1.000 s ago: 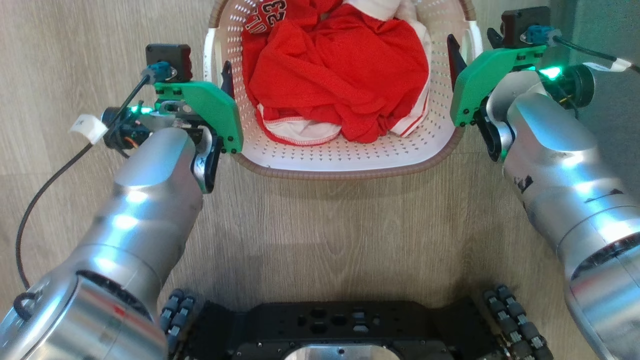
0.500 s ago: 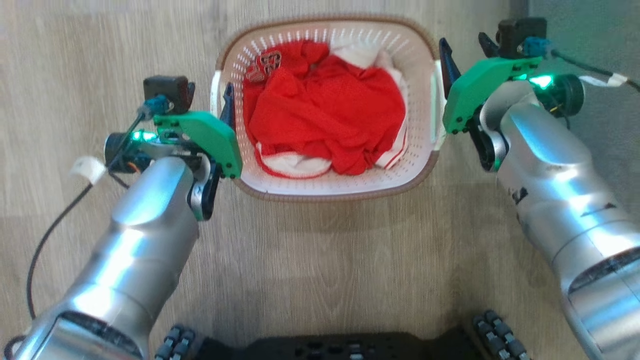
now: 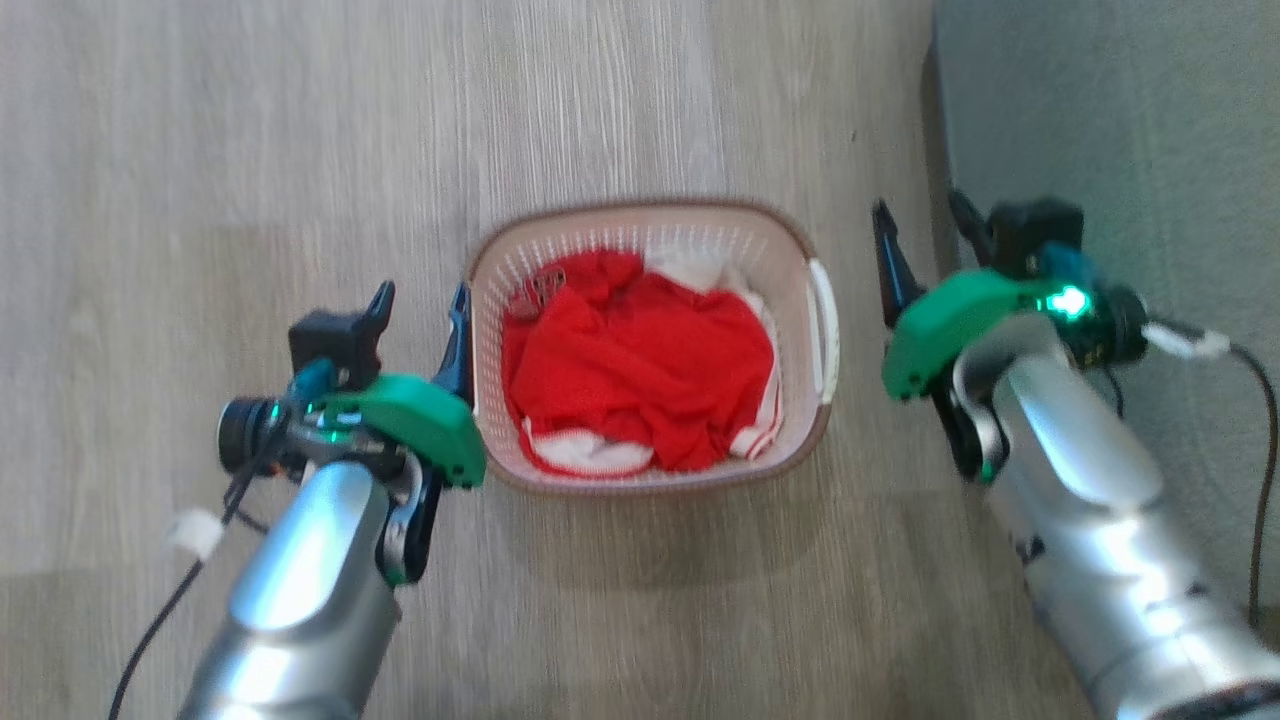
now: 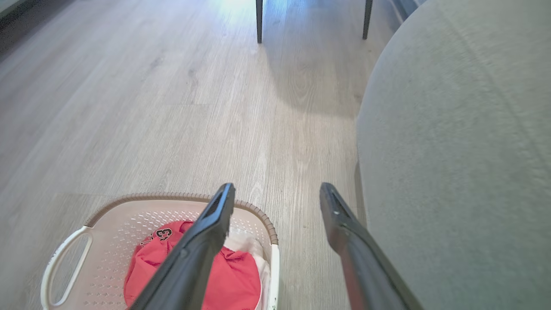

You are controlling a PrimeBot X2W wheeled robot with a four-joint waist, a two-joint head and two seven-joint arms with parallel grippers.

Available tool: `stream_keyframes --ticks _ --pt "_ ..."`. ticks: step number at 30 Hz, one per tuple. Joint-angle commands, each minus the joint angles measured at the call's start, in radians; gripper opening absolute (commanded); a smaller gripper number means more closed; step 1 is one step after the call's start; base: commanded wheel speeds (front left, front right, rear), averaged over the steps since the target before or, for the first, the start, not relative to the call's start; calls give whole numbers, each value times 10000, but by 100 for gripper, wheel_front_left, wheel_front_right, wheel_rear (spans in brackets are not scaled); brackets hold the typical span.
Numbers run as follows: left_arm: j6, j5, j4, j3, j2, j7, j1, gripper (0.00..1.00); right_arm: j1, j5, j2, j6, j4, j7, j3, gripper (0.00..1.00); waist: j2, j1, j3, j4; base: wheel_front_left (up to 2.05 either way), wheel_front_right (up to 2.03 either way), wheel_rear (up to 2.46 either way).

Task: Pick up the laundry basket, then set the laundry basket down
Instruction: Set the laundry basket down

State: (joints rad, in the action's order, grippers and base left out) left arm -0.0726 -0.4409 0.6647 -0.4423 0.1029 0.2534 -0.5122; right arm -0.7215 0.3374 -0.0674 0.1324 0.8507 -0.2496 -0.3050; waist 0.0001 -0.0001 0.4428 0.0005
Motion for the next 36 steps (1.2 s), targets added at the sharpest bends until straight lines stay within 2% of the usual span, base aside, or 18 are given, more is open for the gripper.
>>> stream_keyframes --ticks 1,9,17,26,36 --pt "-105 150 -405 434 245 84 148 100 332 -112 171 -17 -407 -121 -41 100 -1 1 -826 8 0 0 0" --pt "25 1358 -2666 1749 43 84 2328 100 2396 -614 171 -17 -2497 -121 713 100 -1 1 -2397 56 0 0 0" --pt "106 2034 -4575 2553 -182 84 4167 100 4065 -748 171 -17 -4208 -122 1141 100 -1 1 -3252 104 0 0 0" --pt "-88 2552 -5894 2810 -332 84 5420 100 5507 -989 171 -17 -5718 -122 1530 100 -1 1 -3854 163 0 0 0" --pt "-124 2614 -6396 3226 -373 84 6466 100 6794 -1172 171 -17 -6827 -122 1922 100 -1 1 -4430 136 0 0 0"
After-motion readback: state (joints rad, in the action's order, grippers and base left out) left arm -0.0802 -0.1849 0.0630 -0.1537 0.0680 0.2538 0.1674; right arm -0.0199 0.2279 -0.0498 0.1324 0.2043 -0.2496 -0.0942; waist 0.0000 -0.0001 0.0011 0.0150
